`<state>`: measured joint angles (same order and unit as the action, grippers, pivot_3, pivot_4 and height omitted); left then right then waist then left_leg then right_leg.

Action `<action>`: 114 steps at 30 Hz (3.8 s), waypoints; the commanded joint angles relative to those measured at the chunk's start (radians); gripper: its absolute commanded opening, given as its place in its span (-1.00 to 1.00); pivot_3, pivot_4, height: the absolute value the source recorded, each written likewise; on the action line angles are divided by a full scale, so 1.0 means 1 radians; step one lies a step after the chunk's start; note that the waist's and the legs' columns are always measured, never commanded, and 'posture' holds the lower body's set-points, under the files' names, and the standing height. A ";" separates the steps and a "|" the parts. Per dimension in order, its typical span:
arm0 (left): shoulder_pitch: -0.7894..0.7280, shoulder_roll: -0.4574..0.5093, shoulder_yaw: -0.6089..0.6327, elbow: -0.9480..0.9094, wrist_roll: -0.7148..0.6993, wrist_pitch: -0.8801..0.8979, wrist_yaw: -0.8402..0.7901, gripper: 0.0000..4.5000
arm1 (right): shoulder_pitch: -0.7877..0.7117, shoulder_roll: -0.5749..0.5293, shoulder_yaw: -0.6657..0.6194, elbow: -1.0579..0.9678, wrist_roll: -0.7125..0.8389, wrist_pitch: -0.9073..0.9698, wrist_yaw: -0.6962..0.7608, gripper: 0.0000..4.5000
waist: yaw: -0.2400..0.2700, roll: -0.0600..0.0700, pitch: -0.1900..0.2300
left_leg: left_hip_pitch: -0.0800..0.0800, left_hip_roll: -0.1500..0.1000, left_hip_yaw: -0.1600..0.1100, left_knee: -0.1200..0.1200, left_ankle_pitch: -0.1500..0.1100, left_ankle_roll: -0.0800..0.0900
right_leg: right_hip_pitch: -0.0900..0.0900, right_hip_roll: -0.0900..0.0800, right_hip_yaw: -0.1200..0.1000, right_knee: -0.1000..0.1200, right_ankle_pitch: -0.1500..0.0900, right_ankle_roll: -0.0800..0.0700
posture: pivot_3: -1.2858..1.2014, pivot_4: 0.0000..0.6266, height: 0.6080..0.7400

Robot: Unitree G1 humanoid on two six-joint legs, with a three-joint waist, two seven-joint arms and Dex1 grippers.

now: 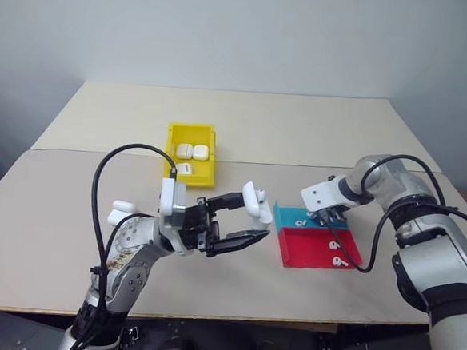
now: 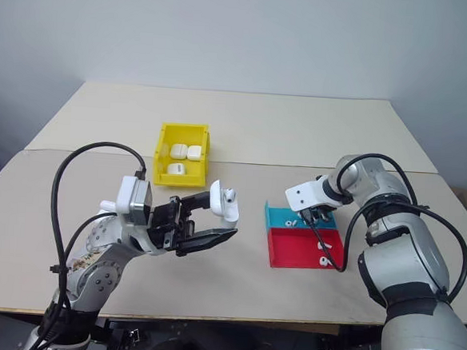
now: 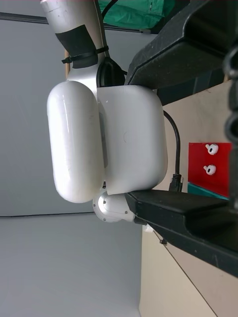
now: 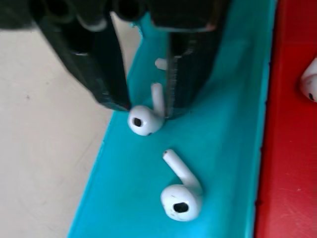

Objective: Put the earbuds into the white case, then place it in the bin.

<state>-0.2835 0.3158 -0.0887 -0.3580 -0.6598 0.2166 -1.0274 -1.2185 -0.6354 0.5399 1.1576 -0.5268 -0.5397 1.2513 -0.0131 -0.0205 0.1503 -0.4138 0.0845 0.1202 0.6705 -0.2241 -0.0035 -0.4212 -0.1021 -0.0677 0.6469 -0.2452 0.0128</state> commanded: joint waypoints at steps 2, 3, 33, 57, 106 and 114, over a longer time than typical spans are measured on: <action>-0.008 0.004 0.002 -0.036 0.002 -0.023 0.003 0.23 | 0.004 0.004 -0.017 -0.010 0.017 -0.019 0.015 -0.74 | 0.000 0.000 0.000 | 0.000 0.000 0.000 0.000 0.000 0.000 | 0.000 0.000 0.000 0.000 0.000 0.000 | 0.03 -0.52 1.00; -0.009 0.004 0.002 -0.035 0.002 -0.022 0.003 0.23 | 0.006 0.004 -0.018 -0.012 0.019 -0.020 0.018 -0.74 | 0.000 0.000 0.000 | 0.000 0.000 0.000 0.000 0.000 0.000 | 0.000 0.000 0.000 0.000 0.000 0.000 | 0.03 -0.52 1.00; -0.237 -0.118 0.012 0.153 -0.028 -0.008 -0.036 0.23 | 0.684 0.164 -1.016 -1.720 1.601 1.567 -0.419 -0.74 | 0.021 0.002 0.001 | 0.000 0.000 -0.004 0.000 -0.004 0.007 | 0.001 0.001 -0.002 0.001 0.000 0.000 | 0.03 -0.52 1.00; -0.228 -0.110 0.018 0.130 -0.025 -0.010 -0.015 0.23 | 0.808 -0.007 -0.773 -1.778 1.618 1.357 -0.489 -0.03 | 0.025 0.002 0.001 | -0.001 -0.001 -0.005 0.000 -0.004 0.007 | 0.002 0.000 -0.002 -0.001 0.000 0.000 | 0.03 -0.52 1.00; -0.182 -0.009 0.031 0.207 0.097 -0.068 -0.026 0.23 | 0.157 -0.275 -0.262 -1.512 1.046 1.271 -0.033 -0.98 | 0.024 0.001 0.001 | -0.002 0.000 -0.003 0.000 -0.005 0.008 | -0.001 0.000 -0.002 -0.001 0.000 0.000 | 0.03 -0.52 1.00; -0.164 -0.029 0.103 0.168 0.180 -0.093 0.184 0.23 | 0.260 -0.183 -0.576 -1.489 1.171 1.393 -0.277 -0.98 | 0.025 0.001 0.001 | -0.002 0.000 -0.003 0.000 -0.005 0.008 | -0.001 0.000 -0.002 0.000 0.000 -0.001 | 0.03 -0.52 1.00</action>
<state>-0.4459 0.2895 -0.0376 -0.1519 -0.5075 0.1470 -0.9351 -0.9805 -0.8309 0.0679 -0.3253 0.6157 0.8284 1.0564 0.0117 -0.0194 0.1515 -0.4159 0.0843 0.1169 0.6701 -0.2288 0.0048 -0.4216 -0.1022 -0.0700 0.6462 -0.2448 0.0121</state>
